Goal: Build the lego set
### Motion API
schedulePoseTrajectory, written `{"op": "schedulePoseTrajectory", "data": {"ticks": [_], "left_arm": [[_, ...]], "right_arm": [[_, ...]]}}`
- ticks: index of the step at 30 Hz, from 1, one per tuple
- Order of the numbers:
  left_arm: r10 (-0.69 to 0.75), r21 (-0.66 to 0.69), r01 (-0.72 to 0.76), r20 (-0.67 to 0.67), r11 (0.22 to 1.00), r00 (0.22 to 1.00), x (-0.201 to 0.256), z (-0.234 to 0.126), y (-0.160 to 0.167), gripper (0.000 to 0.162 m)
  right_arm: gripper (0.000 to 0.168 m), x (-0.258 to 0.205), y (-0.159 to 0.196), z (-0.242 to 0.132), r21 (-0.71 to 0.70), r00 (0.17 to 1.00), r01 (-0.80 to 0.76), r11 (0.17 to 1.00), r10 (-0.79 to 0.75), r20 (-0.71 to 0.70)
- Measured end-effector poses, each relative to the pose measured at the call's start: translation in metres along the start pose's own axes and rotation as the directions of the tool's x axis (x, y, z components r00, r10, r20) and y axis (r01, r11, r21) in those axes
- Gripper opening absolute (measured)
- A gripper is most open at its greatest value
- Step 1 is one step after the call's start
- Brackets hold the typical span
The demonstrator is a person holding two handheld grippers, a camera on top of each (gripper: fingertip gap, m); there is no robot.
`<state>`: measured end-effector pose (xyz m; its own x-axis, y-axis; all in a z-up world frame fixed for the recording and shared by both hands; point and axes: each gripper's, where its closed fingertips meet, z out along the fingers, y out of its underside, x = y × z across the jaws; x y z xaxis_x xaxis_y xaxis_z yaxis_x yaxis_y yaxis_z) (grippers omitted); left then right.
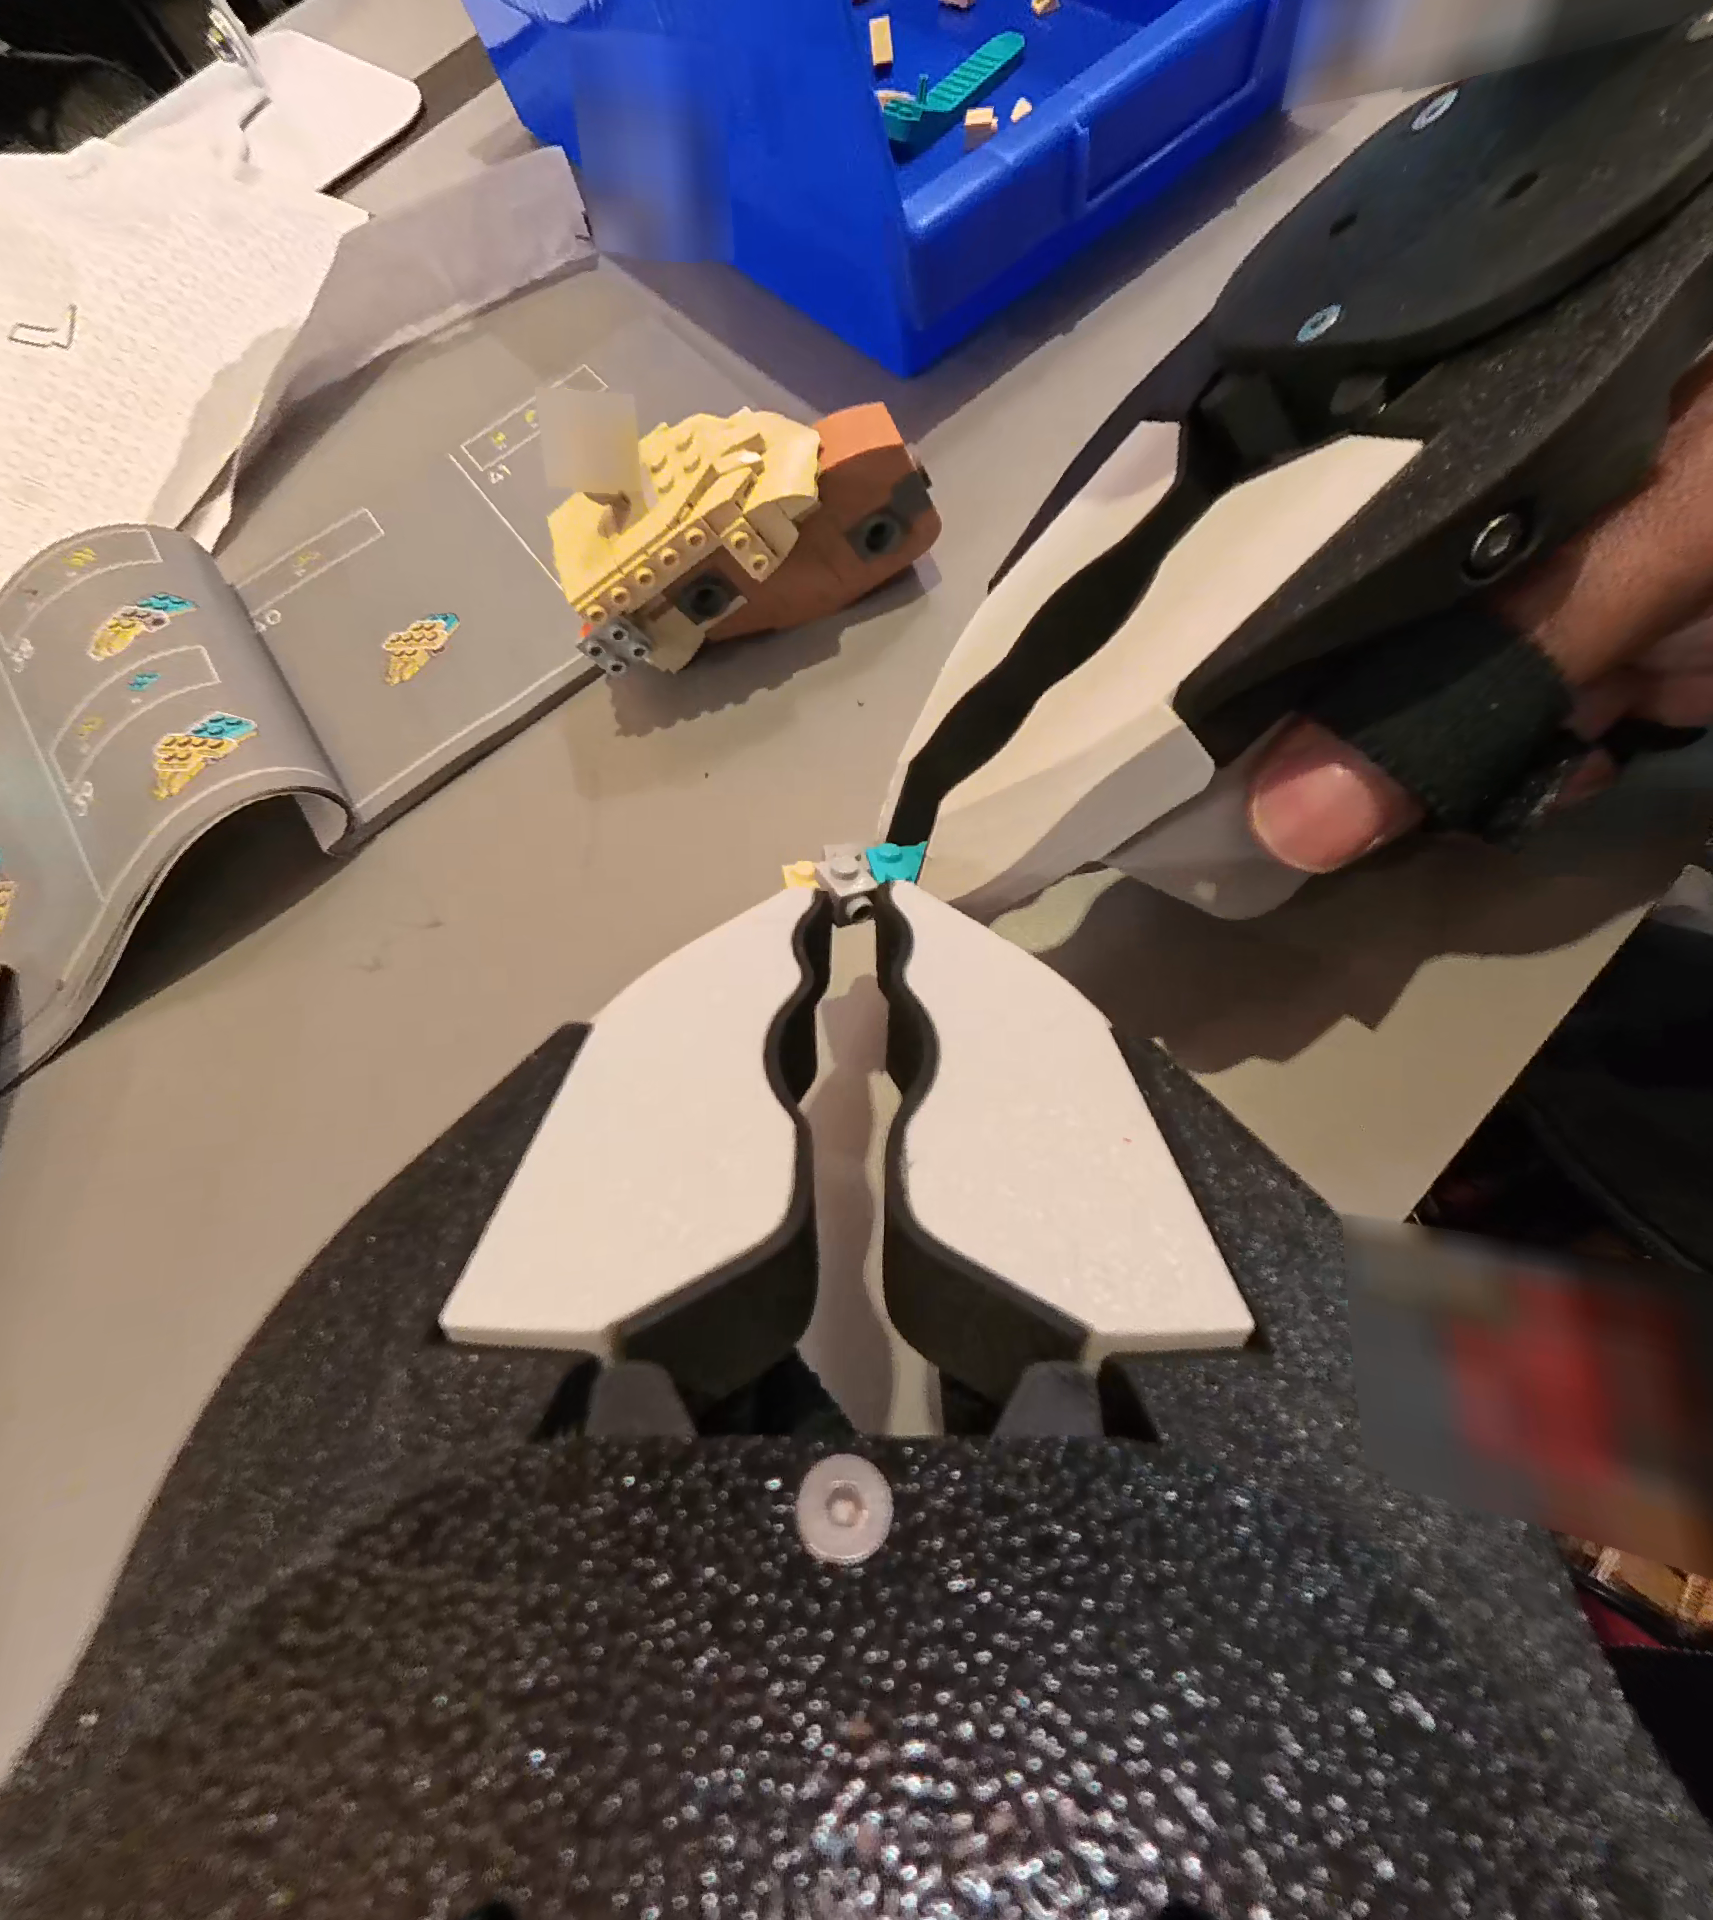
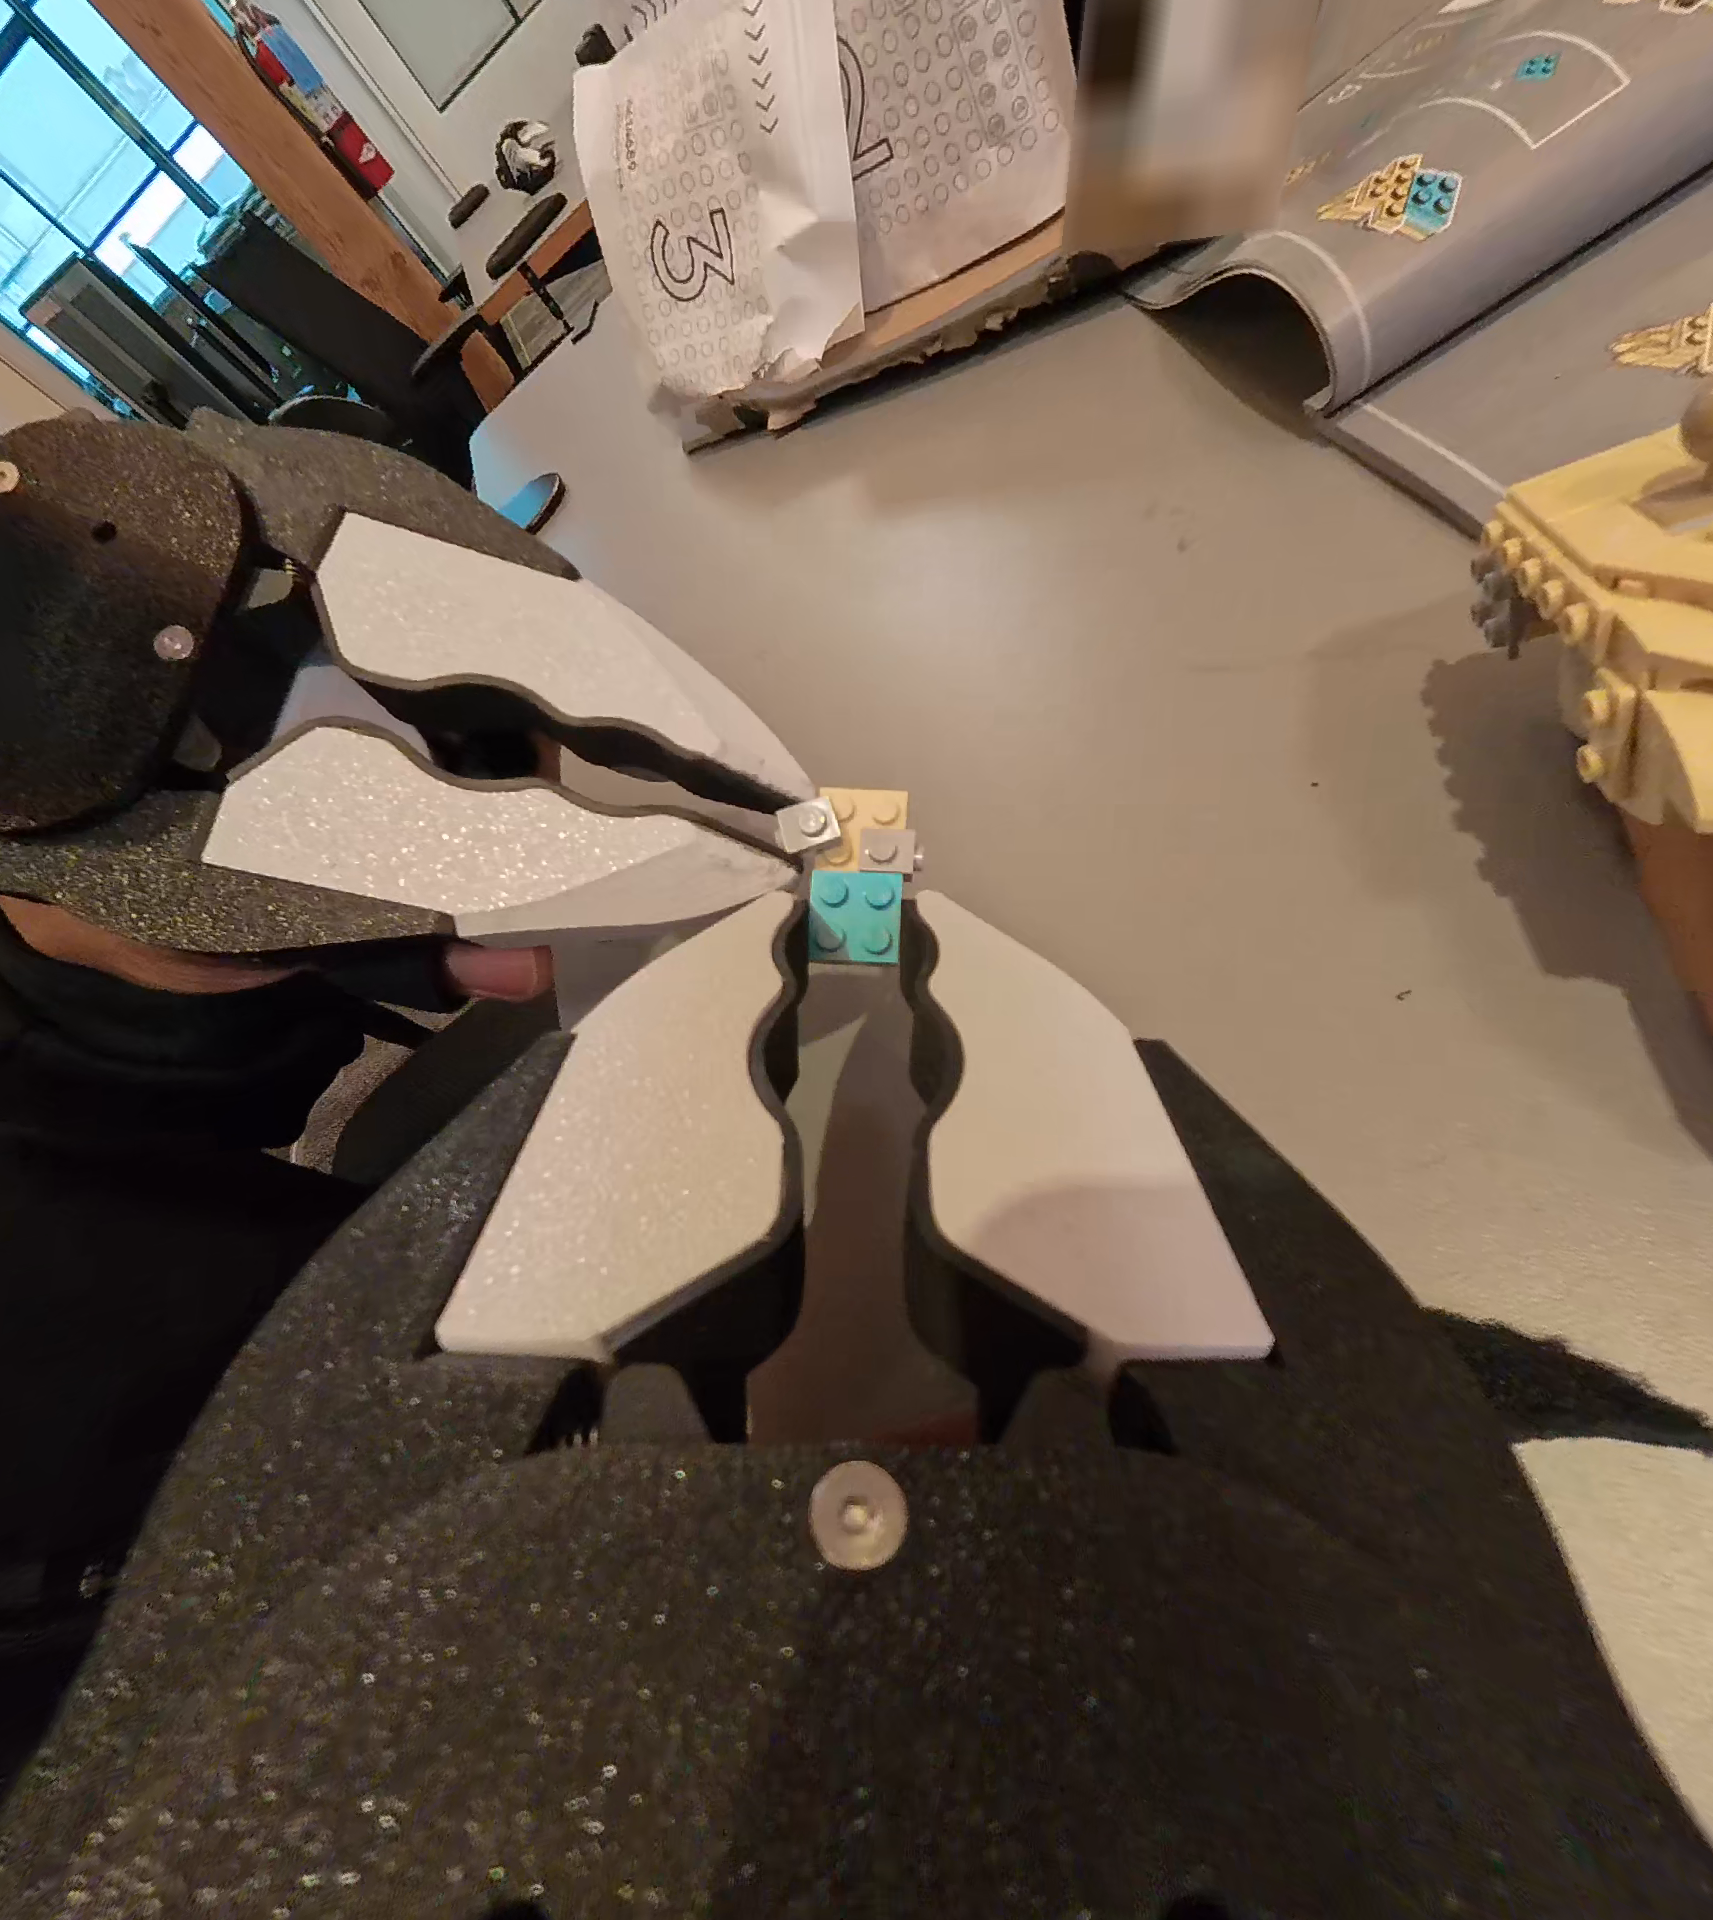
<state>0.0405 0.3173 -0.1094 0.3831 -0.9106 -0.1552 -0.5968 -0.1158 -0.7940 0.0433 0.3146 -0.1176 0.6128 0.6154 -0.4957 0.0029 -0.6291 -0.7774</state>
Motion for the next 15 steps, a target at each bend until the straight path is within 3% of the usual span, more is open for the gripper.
{"op": "schedulePoseTrajectory", "data": {"ticks": [15], "left_arm": [[0.089, -0.038, -0.088, 0.034, 0.995, 0.995, 0.0004, -0.0041, -0.0032, 0.008]], "right_arm": [[0.016, -0.0057, -0.0031, -0.0046, 0.041, 0.993, -0.103, 0.994, 0.100, 0.067]]}}
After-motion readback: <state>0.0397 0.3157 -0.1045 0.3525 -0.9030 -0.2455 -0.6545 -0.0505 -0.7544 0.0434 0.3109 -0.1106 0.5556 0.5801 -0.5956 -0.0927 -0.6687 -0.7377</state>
